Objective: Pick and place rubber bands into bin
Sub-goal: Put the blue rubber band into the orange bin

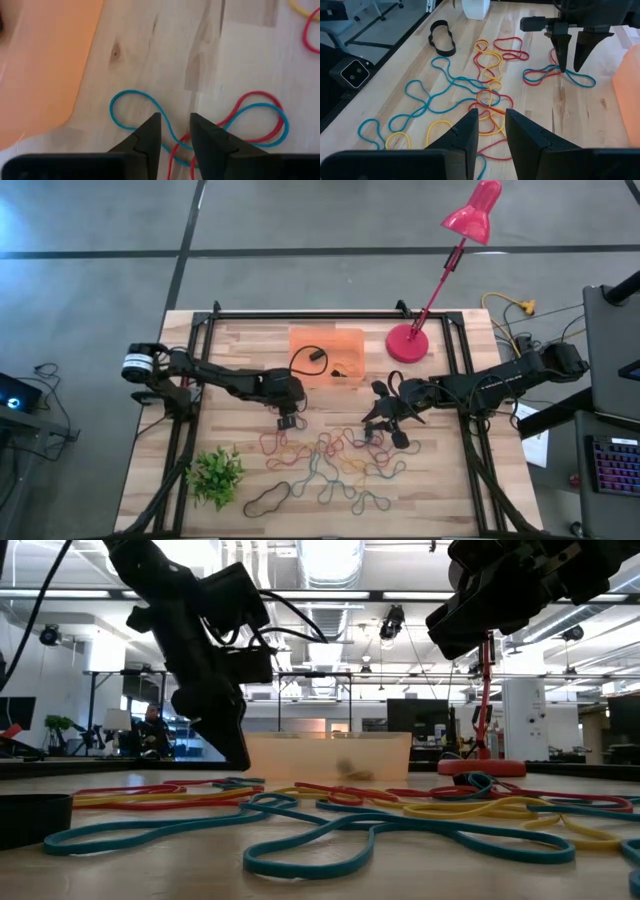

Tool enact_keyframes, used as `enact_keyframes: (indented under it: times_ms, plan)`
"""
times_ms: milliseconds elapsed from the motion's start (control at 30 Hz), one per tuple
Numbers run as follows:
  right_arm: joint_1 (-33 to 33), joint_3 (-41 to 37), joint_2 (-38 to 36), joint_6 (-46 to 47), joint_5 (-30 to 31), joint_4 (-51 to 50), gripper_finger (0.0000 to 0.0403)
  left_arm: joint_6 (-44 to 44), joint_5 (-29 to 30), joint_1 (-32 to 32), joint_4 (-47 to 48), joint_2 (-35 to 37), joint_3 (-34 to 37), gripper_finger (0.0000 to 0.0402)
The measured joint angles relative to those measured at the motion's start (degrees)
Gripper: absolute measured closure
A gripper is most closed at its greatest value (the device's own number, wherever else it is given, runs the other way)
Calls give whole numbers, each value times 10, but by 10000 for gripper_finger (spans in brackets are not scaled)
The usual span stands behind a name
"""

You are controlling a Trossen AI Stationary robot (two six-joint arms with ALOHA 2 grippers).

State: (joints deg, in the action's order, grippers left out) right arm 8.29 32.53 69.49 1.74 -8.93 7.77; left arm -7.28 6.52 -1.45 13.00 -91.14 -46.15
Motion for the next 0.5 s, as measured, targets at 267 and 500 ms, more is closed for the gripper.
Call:
enact_keyframes:
  times_ms: [267, 500]
  plan:
    - [0, 0, 0, -2, 0, 1, 315, -14, 0, -1, -1, 3, 6, 278]
    - [0, 0, 0, -4, 0, 1, 320, -26, -2, -1, -5, 3, 12, 276]
